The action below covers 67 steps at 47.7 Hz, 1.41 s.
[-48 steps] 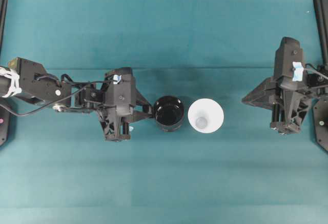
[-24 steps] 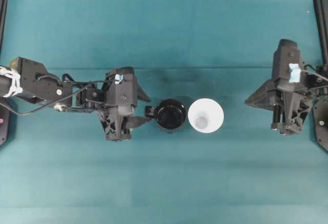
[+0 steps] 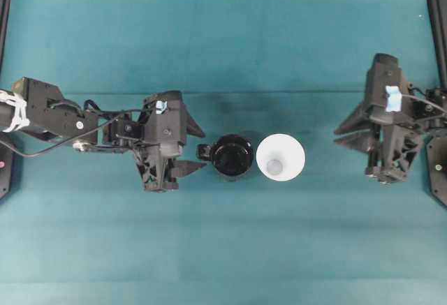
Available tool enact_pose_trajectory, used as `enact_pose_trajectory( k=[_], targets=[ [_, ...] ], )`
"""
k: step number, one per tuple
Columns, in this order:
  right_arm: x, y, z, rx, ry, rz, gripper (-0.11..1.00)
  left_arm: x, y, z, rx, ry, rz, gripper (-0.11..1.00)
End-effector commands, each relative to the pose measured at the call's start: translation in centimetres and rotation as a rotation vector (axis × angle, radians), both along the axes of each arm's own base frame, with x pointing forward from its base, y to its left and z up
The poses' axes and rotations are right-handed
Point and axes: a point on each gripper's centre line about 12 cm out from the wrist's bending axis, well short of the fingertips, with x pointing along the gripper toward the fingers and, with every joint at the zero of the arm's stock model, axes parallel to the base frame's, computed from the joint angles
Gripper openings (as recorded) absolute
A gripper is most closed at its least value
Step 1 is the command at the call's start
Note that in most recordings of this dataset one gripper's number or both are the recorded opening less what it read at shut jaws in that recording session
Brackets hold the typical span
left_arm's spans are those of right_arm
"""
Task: Put a paper cup into the cup holder on your left arm.
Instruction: 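Open the left gripper, release the holder, and move the right arm in, then grasp the white paper cup rim with the right gripper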
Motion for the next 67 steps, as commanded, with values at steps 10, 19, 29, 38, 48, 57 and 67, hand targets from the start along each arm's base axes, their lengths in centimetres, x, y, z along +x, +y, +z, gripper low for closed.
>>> enact_pose_trajectory(
  k=[10, 19, 29, 38, 48, 57, 67],
  targets=[
    [4.3, -0.6, 1.3, -0.008, 0.015, 0.003, 0.98, -1.3, 0.1, 1.6, 0.0, 0.034, 0.003, 0.92],
    [6.8, -0.9, 0.9, -0.017, 0.053, 0.015, 0.97, -3.0, 0.0, 2.0, -0.002, 0.044, 0.005, 0.92],
    [7.9, -1.1, -1.3, -0.013, 0.143, 0.018, 0.97, -3.8, -0.1, 2.0, -0.002, 0.049, 0.005, 0.92],
    [8.3, -1.4, -2.7, -0.022, 0.171, 0.018, 0.96, -3.6, -0.1, 2.1, -0.002, 0.046, 0.005, 0.92],
    [8.8, -2.4, -3.9, -0.027, 0.166, -0.004, 0.95, -3.6, -0.1, 2.1, -0.002, 0.046, 0.005, 0.92],
    [8.9, -2.9, -5.3, -0.033, 0.218, 0.002, 0.91, -3.6, -0.1, 2.1, -0.003, 0.046, 0.006, 0.91],
    [9.4, -3.0, -5.6, -0.037, 0.227, 0.01, 0.89, -3.6, -0.1, 2.1, -0.002, 0.046, 0.005, 0.91]
  ],
)
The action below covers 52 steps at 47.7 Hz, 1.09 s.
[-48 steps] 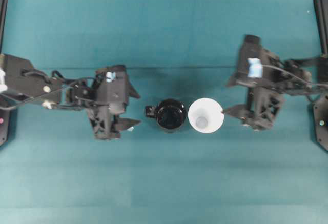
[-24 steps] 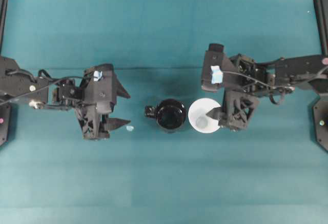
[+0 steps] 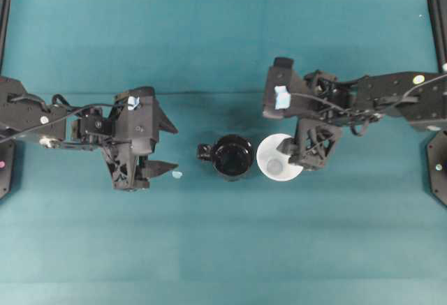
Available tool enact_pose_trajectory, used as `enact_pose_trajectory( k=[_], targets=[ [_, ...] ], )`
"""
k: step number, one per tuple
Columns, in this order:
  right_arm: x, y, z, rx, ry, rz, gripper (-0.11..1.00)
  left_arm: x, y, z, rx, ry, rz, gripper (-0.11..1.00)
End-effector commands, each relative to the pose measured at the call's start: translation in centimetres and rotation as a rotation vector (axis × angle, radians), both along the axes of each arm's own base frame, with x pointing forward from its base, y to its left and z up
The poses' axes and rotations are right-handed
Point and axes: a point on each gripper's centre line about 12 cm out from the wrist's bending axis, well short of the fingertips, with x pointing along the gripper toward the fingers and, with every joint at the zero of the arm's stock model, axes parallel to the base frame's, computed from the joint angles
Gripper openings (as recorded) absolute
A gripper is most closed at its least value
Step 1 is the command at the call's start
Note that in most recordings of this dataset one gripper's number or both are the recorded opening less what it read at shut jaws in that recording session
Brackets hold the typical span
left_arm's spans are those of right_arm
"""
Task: Put a paper cup into the cup holder on your left arm.
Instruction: 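Grasp the white paper cup rim with the right gripper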
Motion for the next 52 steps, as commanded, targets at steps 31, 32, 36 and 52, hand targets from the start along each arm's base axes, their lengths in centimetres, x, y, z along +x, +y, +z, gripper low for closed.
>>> enact_pose_trajectory(
  k=[31, 32, 36, 52],
  targets=[
    [0.7, 0.4, 2.5, 0.02, 0.0, 0.0, -0.02, 0.2, 0.1, 0.6, 0.001, -0.021, 0.001, 0.91],
    [0.6, 0.4, 2.6, 0.023, 0.001, -0.001, -0.02, 0.2, 0.1, 0.6, -0.001, -0.022, 0.004, 0.91],
    [0.3, 0.6, 3.1, 0.033, 0.004, -0.008, -0.03, 0.2, 0.1, 0.5, 0.0, -0.02, 0.002, 0.91],
    [-1.3, 1.0, 7.2, 0.08, -0.013, -0.034, -0.03, 0.4, 0.1, 0.6, 0.0, -0.023, 0.002, 0.91]
  ],
)
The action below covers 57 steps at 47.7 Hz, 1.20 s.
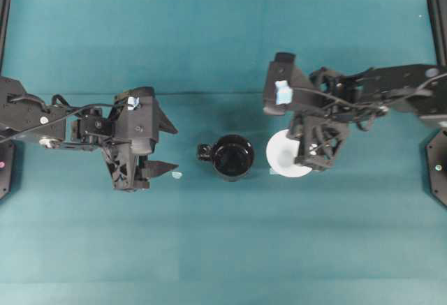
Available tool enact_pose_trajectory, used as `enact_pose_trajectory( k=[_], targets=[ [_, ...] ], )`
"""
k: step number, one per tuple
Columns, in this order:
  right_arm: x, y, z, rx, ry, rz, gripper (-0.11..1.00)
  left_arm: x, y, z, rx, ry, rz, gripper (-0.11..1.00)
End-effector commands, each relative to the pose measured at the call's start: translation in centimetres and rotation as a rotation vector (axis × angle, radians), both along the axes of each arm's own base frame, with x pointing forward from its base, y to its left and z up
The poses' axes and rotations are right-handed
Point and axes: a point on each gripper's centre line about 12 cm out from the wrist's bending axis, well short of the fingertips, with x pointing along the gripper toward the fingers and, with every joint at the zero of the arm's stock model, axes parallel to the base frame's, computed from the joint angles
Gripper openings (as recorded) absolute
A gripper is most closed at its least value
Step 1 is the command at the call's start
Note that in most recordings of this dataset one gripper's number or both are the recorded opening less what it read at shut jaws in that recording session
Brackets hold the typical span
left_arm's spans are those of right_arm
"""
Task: Put a paper cup into the cup holder on your left arm.
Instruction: 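Grasp the white paper cup rim with the right gripper, then lift the white cup and carry it left over the black holder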
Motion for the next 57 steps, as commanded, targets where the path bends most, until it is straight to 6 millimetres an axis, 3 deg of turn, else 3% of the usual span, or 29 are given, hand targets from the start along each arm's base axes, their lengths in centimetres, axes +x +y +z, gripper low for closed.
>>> enact_pose_trajectory(
  k=[1, 13, 21, 40, 57],
  targets=[
    [0.2, -0.1, 3.1, 0.018, -0.071, -0.022, -0.03, 0.4, 0.1, 0.7, 0.002, -0.023, 0.0, 0.91],
    [1.3, -0.3, 8.2, 0.062, -0.225, -0.073, -0.03, 0.4, 0.1, 0.6, 0.002, -0.021, 0.0, 0.91],
    [2.8, -0.3, 9.1, 0.075, -0.241, -0.087, -0.03, 0.4, 0.1, 0.6, 0.002, -0.021, 0.0, 0.91],
    [6.5, -0.5, 9.0, 0.079, -0.217, -0.071, -0.03, 0.4, 0.1, 0.6, 0.001, -0.021, 0.001, 0.91],
    [8.0, -0.7, 4.8, 0.068, -0.187, -0.076, -0.03, 0.4, 0.0, 0.6, 0.002, -0.021, -0.001, 0.91]
  ],
)
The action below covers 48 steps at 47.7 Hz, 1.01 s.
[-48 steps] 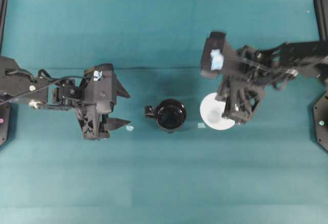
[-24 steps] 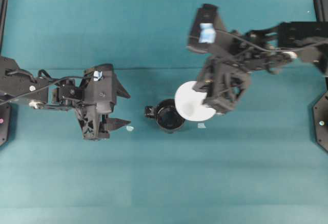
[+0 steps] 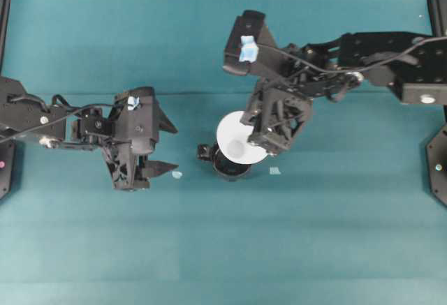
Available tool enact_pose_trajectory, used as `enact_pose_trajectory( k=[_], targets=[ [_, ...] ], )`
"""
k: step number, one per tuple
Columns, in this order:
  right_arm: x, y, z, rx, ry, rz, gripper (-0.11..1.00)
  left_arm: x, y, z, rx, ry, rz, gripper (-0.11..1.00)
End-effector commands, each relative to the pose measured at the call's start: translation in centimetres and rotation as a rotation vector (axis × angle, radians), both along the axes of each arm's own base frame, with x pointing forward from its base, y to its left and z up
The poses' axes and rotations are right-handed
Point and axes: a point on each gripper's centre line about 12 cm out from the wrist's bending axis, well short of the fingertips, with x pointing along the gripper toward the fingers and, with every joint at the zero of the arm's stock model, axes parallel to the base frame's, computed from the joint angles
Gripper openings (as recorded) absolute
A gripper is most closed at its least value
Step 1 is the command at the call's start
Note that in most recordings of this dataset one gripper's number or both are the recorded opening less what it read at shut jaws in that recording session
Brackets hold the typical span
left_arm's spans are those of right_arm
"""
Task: Put a paper cup into the cup holder on your left arm.
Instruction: 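Lift the white cup and carry it left over the black holder, then lower the white cup into the black holder with the right gripper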
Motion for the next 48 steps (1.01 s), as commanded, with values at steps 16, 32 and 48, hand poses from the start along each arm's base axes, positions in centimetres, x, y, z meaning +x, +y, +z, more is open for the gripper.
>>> enact_pose_trajectory(
  k=[16, 32, 48],
  targets=[
    [1.4, 0.2, -2.8, -0.023, -0.002, 0.012, -0.03, 0.4, 0.0, 0.6, 0.002, -0.023, -0.001, 0.91],
    [1.2, 0.6, -4.4, -0.023, 0.011, 0.019, -0.03, 0.4, 0.0, 0.7, 0.002, -0.024, -0.001, 0.91],
    [1.4, 0.9, -5.2, -0.06, 0.028, 0.052, -0.03, 0.5, 0.0, 0.7, 0.002, -0.024, -0.003, 0.91]
  ],
)
